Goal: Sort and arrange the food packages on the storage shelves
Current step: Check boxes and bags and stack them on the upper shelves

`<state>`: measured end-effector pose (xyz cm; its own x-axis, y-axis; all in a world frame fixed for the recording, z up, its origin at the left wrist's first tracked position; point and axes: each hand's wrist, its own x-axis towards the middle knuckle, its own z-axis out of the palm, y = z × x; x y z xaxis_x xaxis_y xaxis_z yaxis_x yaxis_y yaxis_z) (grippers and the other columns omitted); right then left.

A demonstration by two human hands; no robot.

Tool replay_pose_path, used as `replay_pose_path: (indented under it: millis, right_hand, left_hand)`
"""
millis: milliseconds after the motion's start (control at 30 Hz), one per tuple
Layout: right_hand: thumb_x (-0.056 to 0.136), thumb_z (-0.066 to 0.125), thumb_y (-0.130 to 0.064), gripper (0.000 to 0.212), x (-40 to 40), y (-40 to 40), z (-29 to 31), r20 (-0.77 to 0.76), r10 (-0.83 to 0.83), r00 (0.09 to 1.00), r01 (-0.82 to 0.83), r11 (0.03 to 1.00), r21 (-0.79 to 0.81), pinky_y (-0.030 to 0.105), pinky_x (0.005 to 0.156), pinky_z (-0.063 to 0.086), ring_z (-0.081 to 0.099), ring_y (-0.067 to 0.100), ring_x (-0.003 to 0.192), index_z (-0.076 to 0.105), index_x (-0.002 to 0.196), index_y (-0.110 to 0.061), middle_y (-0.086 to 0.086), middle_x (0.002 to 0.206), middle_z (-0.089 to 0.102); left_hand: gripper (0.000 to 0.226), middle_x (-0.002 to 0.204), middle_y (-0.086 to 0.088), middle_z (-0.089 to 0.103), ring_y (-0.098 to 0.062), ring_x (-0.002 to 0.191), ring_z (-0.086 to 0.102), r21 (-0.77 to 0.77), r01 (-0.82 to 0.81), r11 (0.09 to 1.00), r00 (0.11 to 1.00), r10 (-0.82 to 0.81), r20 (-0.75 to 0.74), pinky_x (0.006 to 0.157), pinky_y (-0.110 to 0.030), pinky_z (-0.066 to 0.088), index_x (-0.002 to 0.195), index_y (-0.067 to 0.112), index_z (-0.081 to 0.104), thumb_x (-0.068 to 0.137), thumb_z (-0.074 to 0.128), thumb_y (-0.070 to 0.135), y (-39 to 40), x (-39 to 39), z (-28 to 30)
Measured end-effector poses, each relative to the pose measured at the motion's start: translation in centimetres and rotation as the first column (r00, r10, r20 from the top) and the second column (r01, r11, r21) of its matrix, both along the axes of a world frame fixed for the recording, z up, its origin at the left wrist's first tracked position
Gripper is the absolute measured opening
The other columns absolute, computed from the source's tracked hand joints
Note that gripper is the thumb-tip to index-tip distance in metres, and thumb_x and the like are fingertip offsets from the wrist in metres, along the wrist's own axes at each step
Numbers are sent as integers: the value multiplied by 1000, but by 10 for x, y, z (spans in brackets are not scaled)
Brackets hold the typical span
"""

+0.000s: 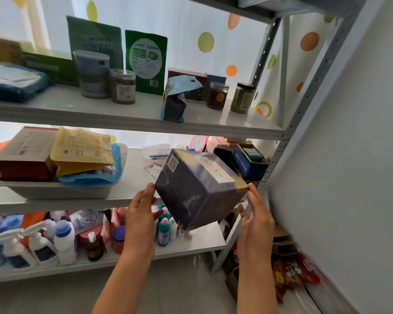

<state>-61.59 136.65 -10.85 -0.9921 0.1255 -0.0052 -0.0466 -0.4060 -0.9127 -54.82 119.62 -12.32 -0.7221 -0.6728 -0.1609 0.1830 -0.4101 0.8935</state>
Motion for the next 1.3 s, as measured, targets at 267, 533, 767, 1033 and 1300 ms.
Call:
replay_pose_path:
  millis: [267,533,767,1033,1300]
  right_hand:
    - [81,73,-29,41,3,0,1,-61,19,998,-18,1000,15,25,85,51,65,8,114,70,121,-29,-15,113,74]
    - [76,74,-7,48,-3,11,-6,-45,33,998,-32,999,31,39,110,42,49,14,135,73,116,-33,-11,132,64]
    - [99,50,-6,34,-8,13,-8,36,17,999,-14,997,-77,43,111,43,57,12,127,74,110,-27,-9,124,70]
    - [83,71,-34,43,-15,17,-9,-11,60,998,-60,998,31,27,91,49,68,-6,99,70,124,-21,-19,103,74]
    - [75,69,-40,62,-47,42,-4,0,71,997,-71,997,24,29,93,51,69,2,102,65,133,-19,-17,105,75]
  left_hand:
    - [29,124,-3,64,-25,110,61,36,-9,999,1000,9,-4,102,-49,47,110,26,67,94,55,48,0,2,3]
    - [47,124,-3,65,-26,110,63,6,19,1000,1000,-19,6,95,-49,52,117,21,66,89,54,57,3,2,0]
    - [45,134,-2,59,-18,104,61,-18,20,1000,999,-20,34,95,-43,48,127,26,62,94,50,55,7,-2,-4]
    - [15,114,-14,67,-21,97,71,-7,7,1000,1000,-8,-18,72,-29,62,106,13,56,93,63,17,18,-17,-6]
    - [19,110,-8,71,-15,89,74,-33,-21,999,999,20,-35,73,-32,62,106,15,57,90,67,15,45,-45,3]
